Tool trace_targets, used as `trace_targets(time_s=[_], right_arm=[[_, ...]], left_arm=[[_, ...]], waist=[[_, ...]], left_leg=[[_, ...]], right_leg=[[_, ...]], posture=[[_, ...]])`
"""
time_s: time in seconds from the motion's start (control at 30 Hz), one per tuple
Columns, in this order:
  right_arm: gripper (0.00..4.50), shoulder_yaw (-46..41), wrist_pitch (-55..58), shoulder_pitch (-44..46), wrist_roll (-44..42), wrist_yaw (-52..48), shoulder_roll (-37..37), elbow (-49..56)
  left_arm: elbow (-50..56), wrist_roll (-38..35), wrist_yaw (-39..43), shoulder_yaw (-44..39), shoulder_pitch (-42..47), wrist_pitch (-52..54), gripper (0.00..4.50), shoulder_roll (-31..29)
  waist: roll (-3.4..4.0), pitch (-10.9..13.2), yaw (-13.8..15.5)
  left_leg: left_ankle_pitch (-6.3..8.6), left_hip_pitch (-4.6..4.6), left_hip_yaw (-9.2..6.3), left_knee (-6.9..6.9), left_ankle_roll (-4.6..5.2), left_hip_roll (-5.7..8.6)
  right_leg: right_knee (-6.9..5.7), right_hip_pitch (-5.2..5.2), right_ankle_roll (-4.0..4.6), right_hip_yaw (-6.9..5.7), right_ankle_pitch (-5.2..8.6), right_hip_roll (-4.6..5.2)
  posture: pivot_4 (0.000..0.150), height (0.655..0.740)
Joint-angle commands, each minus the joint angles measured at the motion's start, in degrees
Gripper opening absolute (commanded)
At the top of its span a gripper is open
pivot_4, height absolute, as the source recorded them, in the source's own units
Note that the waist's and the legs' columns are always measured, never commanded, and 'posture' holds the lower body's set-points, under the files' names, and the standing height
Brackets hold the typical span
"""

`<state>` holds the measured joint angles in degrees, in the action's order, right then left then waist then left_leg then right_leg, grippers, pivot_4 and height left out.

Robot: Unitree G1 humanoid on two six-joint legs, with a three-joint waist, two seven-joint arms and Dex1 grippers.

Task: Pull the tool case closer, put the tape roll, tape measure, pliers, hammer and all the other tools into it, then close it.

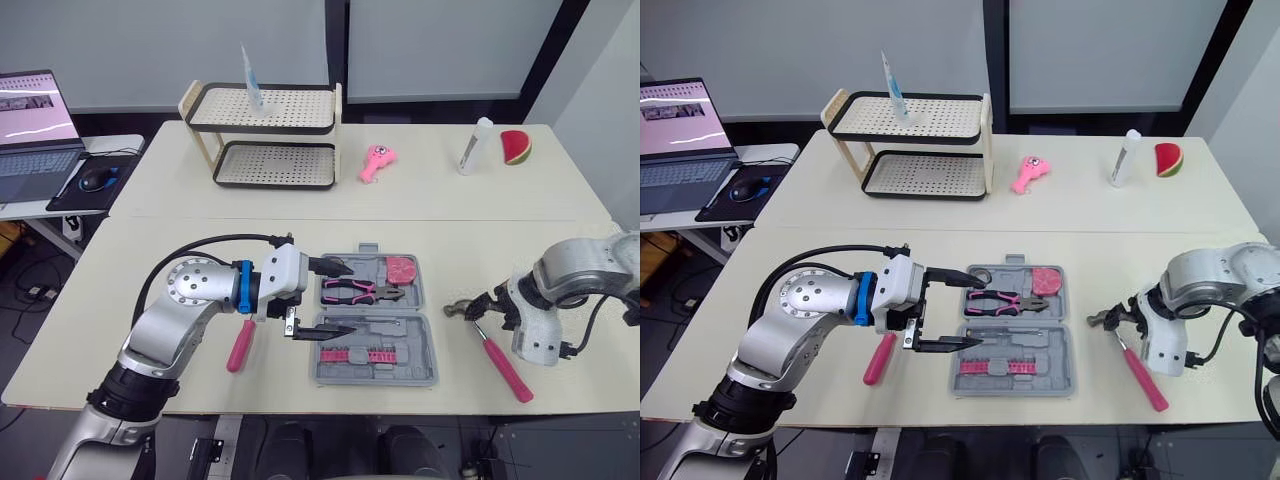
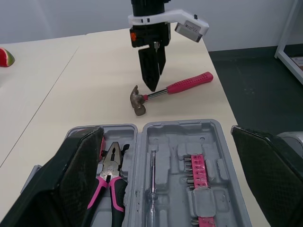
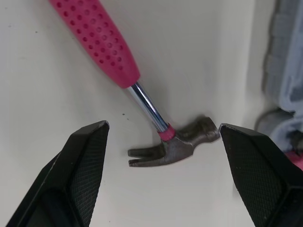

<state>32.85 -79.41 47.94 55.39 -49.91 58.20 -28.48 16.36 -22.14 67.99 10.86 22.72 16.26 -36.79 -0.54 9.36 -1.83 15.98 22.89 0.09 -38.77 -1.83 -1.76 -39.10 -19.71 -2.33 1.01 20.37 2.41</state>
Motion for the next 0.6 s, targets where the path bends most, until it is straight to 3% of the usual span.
trace_targets(time_s=[0.03,0.33,0.53,0.6], right_arm=[[3.97,1.0,-0.4,1.8,9.6,8.3,-0.3,1.0],[3.97,7.5,3.5,4.5,22.8,21.4,-2.5,-0.5],[2.47,12.3,6.3,5.9,27.1,26.6,-3.8,-2.5],[2.17,13.2,6.9,6.0,27.4,27.0,-4.0,-3.1]], left_arm=[[2.8,0.1,-0.9,-0.4,-0.4,0.2,4.5,-0.5],[3.2,0.6,-1.5,-0.4,-1.8,0.1,4.5,-1.4],[3.8,0.8,-1.3,-0.7,-2.3,0.4,4.5,-2.3],[4.3,0.7,-1.5,-0.7,-2.4,0.7,4.5,-2.5]], waist=[[0.0,0.0,0.0],[0.01,0.0,-0.1],[-0.01,0.0,-0.1],[-0.03,0.0,-0.1]], left_leg=[[0.0,0.0,-0.01,0.0,0.0,0.0],[0.0,-0.01,0.01,0.01,-0.01,-0.01],[-0.01,0.01,0.08,0.02,-0.01,0.01],[0.0,0.0,0.07,0.01,-0.01,-0.01]], right_leg=[[-0.01,-0.01,0.0,0.0,0.0,0.0],[-0.06,-0.05,0.01,0.03,0.0,-0.01],[-0.17,-0.17,0.01,0.03,0.0,-0.01],[-0.19,-0.17,0.01,0.03,0.0,-0.02]], posture=[[0.15,0.74],[0.15,0.74],[0.15,0.74],[0.15,0.74]])
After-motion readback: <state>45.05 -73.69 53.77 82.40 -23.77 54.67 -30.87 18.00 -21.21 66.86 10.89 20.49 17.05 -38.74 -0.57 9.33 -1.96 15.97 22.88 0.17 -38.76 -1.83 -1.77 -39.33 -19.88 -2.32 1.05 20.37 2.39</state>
